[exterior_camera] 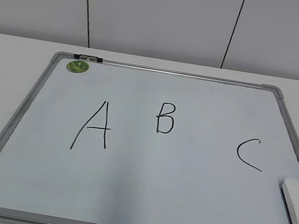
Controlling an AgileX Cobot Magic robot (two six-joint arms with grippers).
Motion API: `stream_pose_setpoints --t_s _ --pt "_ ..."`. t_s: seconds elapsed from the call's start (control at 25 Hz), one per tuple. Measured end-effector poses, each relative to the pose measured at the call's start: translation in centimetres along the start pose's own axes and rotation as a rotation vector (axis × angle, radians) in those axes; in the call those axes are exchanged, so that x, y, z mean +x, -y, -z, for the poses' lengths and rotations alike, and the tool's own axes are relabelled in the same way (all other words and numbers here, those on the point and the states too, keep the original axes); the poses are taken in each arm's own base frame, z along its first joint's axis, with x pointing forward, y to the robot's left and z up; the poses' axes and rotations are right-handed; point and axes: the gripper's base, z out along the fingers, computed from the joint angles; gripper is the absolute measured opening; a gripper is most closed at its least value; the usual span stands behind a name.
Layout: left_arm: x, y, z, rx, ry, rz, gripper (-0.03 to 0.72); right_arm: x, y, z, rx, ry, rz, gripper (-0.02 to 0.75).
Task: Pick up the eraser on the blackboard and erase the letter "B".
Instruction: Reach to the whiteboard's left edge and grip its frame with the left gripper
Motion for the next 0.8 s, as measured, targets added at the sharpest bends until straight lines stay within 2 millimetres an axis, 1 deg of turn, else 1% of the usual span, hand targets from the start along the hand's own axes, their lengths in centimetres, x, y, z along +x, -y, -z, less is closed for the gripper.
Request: stream_pose_setpoints --t_s 0.28,0.8 --pt "0.00 0.00 0.00 0.000 0.000 0.000 0.685 0.00 0.00 0.00 0.000 0.000 0.000 0.587" --pt "-0.11 -0.01 -0.10 0.000 -0.003 0.000 0.664 0.00 0.00 0.00 0.000 0.000 0.000 0.587"
